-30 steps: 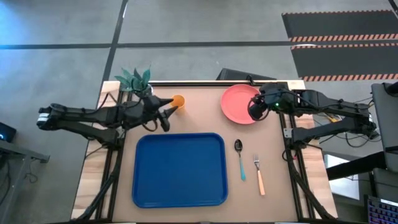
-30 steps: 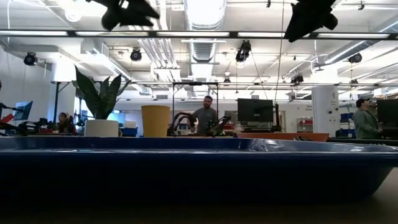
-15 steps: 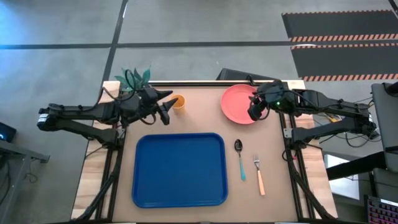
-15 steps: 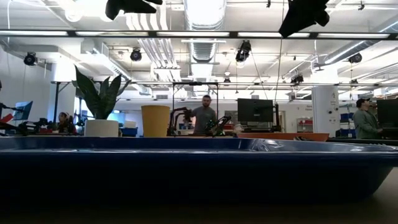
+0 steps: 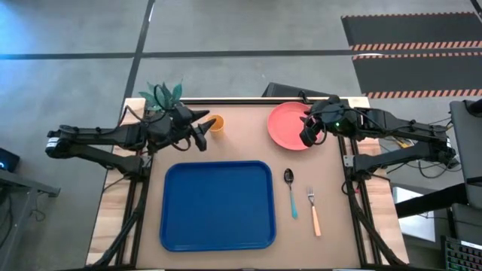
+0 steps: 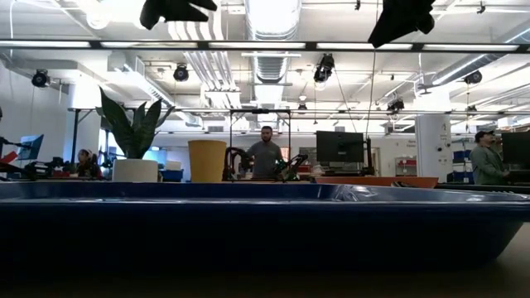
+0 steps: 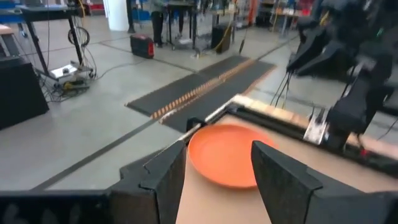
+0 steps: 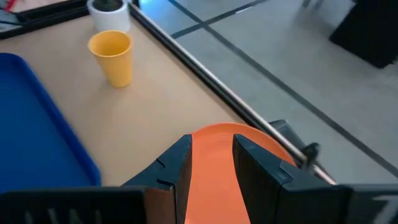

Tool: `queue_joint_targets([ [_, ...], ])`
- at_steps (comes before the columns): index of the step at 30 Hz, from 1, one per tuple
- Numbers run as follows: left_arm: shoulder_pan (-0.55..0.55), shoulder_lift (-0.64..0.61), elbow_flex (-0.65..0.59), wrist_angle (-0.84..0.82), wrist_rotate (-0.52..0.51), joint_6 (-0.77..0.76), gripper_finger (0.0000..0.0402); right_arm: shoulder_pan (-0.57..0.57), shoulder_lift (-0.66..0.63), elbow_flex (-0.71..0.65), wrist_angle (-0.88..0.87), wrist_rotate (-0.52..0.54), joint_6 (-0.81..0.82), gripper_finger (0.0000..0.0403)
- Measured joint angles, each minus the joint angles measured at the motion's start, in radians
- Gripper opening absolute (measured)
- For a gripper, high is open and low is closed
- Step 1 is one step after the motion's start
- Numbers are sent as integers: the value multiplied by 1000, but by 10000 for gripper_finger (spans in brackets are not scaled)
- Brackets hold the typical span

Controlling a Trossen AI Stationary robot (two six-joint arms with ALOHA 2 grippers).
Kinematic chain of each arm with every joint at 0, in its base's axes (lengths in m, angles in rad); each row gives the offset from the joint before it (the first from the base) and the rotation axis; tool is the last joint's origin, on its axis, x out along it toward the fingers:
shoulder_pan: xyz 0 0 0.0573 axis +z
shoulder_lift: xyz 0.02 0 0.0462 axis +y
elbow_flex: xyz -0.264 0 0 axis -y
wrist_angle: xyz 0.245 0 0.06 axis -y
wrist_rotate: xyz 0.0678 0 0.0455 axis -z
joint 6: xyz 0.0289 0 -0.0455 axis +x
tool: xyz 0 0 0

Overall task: Pick and place plate/cup/fork/spoon on tray
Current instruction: Put the yellow cup on the blue tray

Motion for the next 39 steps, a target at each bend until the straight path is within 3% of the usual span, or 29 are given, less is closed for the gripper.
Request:
queue_joint_targets([
  [8, 0, 81, 6, -144, -4, 0, 167, 0, 0, 8, 12, -92, 16, 107],
  [15, 43, 172, 108, -431, 3, -26, 167, 0, 0, 56, 17, -149, 26, 107],
  [20, 107, 272, 208, -614, 118, -21, 167, 0, 0, 95, 23, -153, 15, 107],
  [23, 146, 337, 239, -644, 191, 28, 167, 0, 0, 115, 25, -153, 7, 107],
  [27, 203, 413, 263, -663, 212, 106, 167, 0, 0, 130, 26, -154, 1, 107],
  [39, 341, 527, 274, -662, 372, 143, 167, 0, 1, 133, 25, -154, 0, 107],
])
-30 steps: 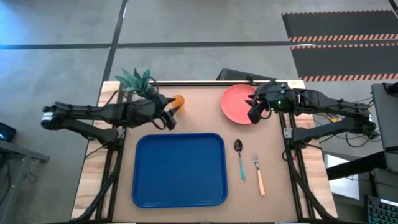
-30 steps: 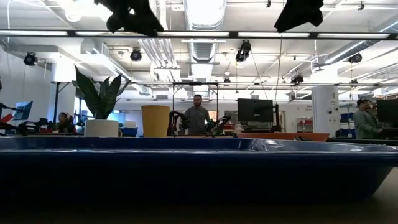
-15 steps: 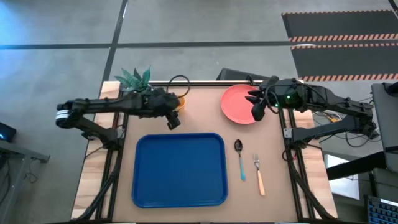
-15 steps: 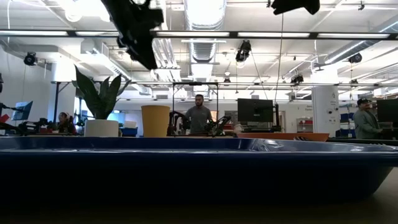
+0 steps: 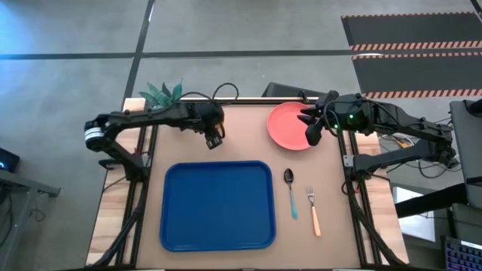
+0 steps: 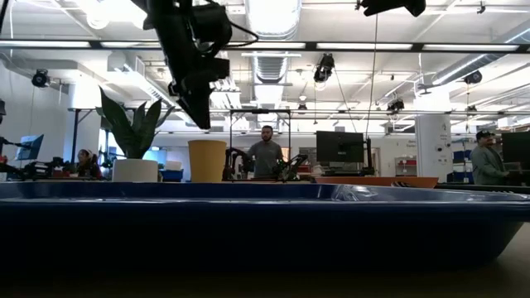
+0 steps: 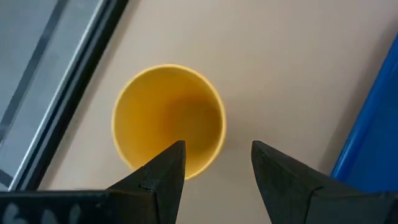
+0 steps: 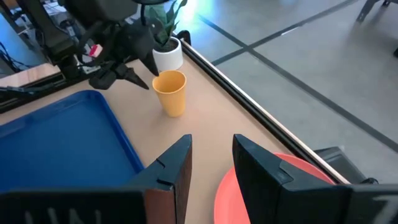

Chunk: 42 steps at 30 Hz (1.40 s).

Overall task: Pick and place plate/cup/fork/spoon on tray
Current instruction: Put the yellow cup on the blue tray

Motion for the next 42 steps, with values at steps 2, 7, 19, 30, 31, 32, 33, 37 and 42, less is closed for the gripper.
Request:
queue_joint_targets([
  [2, 1, 14, 0, 0, 7, 21, 167, 0, 0, 0, 0, 0, -3, 107],
  [7, 7, 49, 0, 0, 6, 41, 167, 0, 0, 0, 0, 0, -12, 107],
  [19, 17, 130, 0, 10, -67, 128, 161, 0, 0, 0, 0, 0, -12, 107],
  [30, 22, 154, 0, 8, -71, 103, 10, 0, 0, 0, 1, 8, -11, 107],
  [31, 22, 149, 0, 7, -65, 99, 6, 0, 0, 0, 1, 9, -11, 107],
  [32, 21, 142, 0, 7, -59, 97, 3, 0, 0, 0, 2, 9, -11, 107],
  [33, 18, 132, 1, 3, -53, 93, 2, 0, 0, 0, 3, 9, -11, 107],
  [37, -12, 108, 88, -161, -9, 44, 1, 0, 0, 0, 4, 9, -11, 107],
  [42, -92, 40, 295, -483, 21, -25, 0, 0, 0, 0, 8, 10, -11, 107],
])
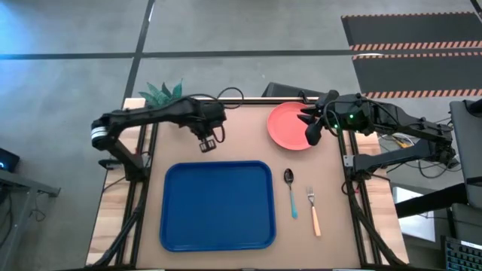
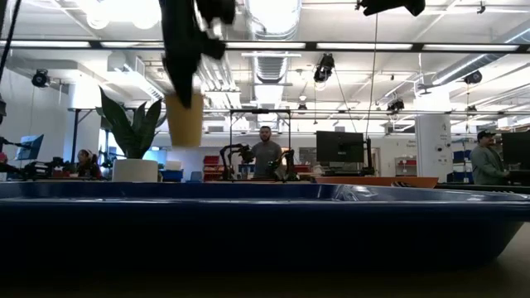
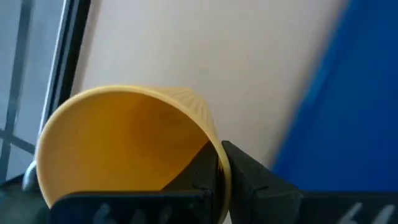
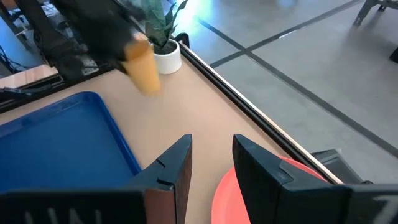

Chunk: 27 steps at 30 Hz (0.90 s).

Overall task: Pick and place plate/cup/fork/spoon on tray
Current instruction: Put the yellow cup on the blue tray

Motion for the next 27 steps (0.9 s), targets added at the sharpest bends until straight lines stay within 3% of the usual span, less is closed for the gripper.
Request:
queue_joint_targets([
  [5, -141, -94, 150, -141, 101, -152, 0, 0, 0, 0, 0, 0, 0, 107],
  [11, -356, -150, 151, -260, 73, -459, 0, 0, 0, 0, 14, 0, 0, 107],
  [17, -480, -132, 7, -276, 71, -640, 0, 0, 7, 0, 45, 0, -5, 107],
  [22, -502, -113, -181, -248, 185, -692, 0, 0, 22, -1, 63, 0, -11, 107],
  [27, -503, -127, -342, -10, 244, -686, 0, 0, 47, -1, 67, -2, 0, 107],
])
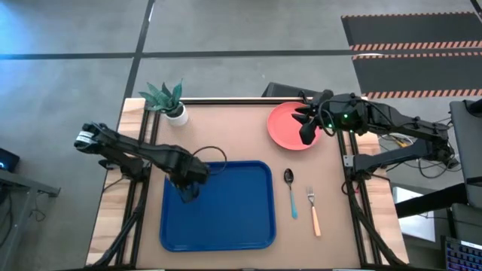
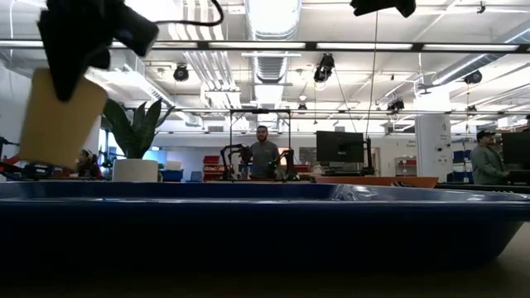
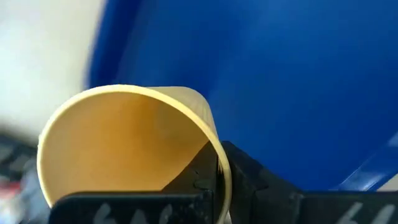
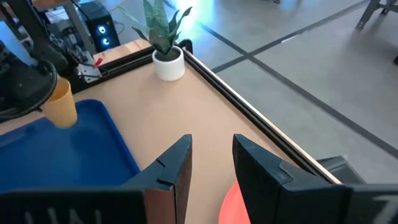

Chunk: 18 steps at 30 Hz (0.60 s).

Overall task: Pick and place plate/cup/fork/spoon on tray
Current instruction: Put the yellow cup on the blue tray

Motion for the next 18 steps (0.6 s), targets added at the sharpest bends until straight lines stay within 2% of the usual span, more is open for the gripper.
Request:
queue_joint_targets([
  [4, 0, -12, -68, 153, 2, 1, 0, 0, 16, 0, 0, -9, 2, 107],
  [11, 0, -13, -131, 152, -23, 0, 0, 0, 41, 0, 6, -28, 3, 107],
  [18, 0, -12, -143, 164, -35, -9, 0, 0, 56, 0, 11, -29, 3, 107],
])
